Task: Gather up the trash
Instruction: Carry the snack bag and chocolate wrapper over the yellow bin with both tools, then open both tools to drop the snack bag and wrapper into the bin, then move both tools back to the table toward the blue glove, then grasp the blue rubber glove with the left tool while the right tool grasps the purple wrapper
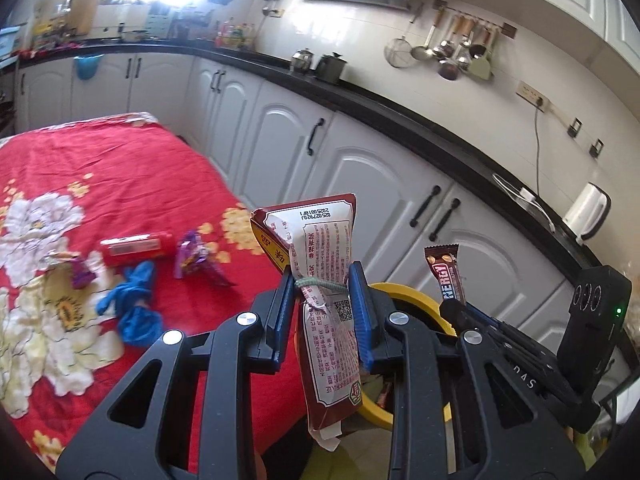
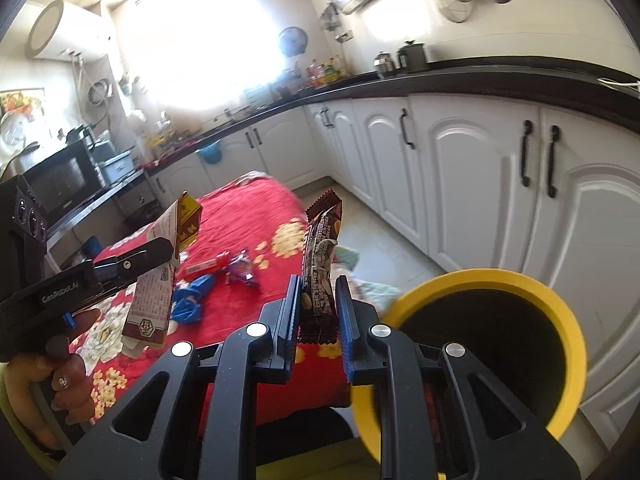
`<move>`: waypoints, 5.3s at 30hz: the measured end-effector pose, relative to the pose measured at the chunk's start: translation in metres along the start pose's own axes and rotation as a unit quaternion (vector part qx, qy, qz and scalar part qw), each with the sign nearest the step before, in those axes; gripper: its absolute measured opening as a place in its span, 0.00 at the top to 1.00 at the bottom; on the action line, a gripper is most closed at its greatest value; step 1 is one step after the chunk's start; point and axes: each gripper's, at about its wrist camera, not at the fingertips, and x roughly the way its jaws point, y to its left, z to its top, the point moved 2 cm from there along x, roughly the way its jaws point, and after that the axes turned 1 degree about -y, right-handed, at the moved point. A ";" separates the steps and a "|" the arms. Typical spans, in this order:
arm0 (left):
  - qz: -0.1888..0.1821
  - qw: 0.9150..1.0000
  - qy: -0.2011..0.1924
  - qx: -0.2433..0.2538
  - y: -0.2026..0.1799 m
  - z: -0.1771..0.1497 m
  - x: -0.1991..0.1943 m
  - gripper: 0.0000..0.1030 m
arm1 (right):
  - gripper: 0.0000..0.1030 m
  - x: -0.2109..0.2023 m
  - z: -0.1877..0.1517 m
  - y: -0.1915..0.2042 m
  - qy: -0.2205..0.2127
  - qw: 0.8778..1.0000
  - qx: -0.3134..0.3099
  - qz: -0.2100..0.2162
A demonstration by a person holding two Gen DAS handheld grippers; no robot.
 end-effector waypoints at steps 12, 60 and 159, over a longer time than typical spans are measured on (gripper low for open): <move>-0.028 0.999 0.019 0.037 -0.042 -0.008 0.026 0.80 | 0.84 -0.024 -0.006 -0.054 -0.023 0.998 0.039 -0.044; -0.071 0.989 0.110 0.068 -0.114 -0.044 0.138 0.53 | 0.78 -0.014 -0.083 -0.142 0.046 0.982 0.150 -0.103; 0.121 0.986 0.068 -0.093 0.159 -0.036 0.011 0.46 | 0.42 0.187 -0.019 0.103 0.131 0.973 -0.186 0.040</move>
